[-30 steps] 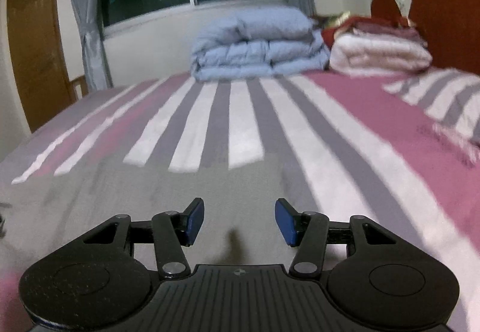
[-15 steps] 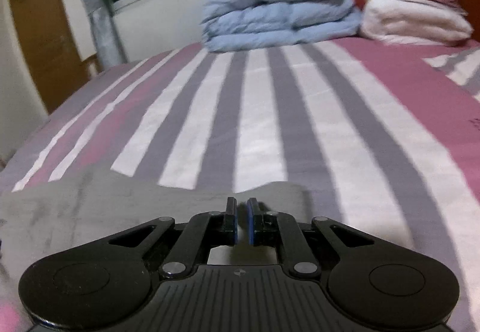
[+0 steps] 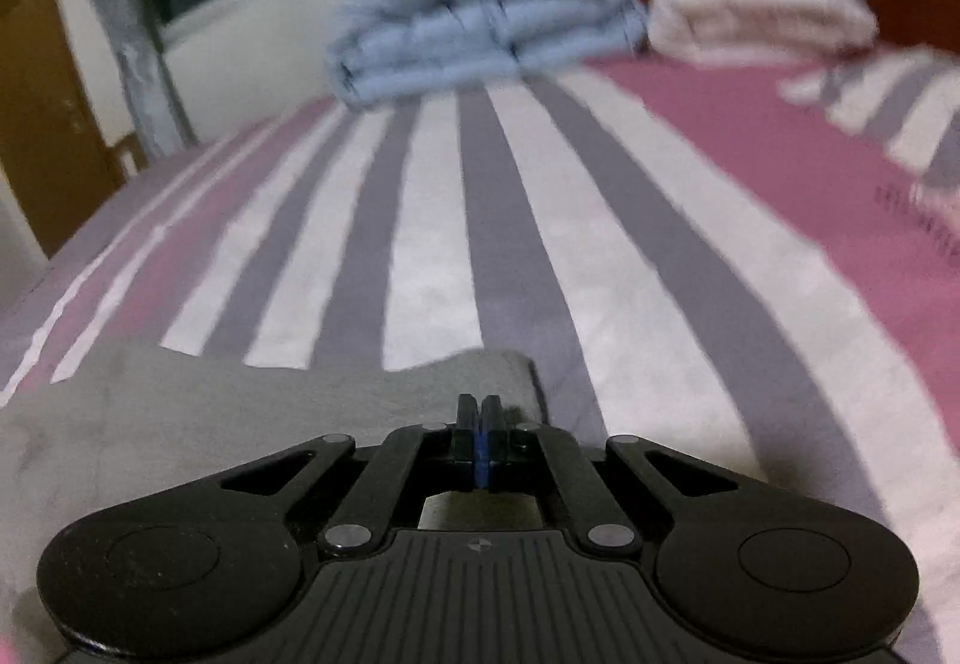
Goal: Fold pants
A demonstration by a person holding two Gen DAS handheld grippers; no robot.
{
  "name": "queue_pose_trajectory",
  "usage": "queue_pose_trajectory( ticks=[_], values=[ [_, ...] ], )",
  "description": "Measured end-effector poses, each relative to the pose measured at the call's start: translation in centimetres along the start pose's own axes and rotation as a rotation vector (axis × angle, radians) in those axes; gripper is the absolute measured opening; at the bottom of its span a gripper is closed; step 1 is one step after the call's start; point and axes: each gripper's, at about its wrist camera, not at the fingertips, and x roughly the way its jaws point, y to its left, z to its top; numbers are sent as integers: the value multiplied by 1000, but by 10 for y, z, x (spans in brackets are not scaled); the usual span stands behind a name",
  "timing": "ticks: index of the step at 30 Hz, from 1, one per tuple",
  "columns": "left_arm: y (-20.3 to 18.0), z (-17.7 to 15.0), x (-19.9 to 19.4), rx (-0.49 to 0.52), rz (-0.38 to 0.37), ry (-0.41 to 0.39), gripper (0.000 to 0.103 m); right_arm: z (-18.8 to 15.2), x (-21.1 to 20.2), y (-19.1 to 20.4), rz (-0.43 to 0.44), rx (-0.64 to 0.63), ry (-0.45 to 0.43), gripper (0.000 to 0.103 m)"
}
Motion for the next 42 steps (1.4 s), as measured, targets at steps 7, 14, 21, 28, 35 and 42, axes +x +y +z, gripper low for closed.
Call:
queue_pose_trajectory(
  ticks=[7,14,21,28,35,42],
  values=[
    [7,3,1,-60,-54,-4,93,-18,-42,-17,37,172,-72,18],
    [30,5,5,-228,-146,-35,90,-79,-106,4,55,104,-246,67],
    [47,3,6,-346,-166,-48,44,-78,-100,-5,43,175,-234,67],
    [8,13,-24,-217,-165,-130,29,-74,-112,-31,56,297,-234,67],
    [-74,20,-47,-30,-173,-168,29,-49,-109,-62,-36,339,-184,67],
    [-198,3,-28,152,-281,-133,28,-44,-120,-112,37,389,-212,67]
  ],
)
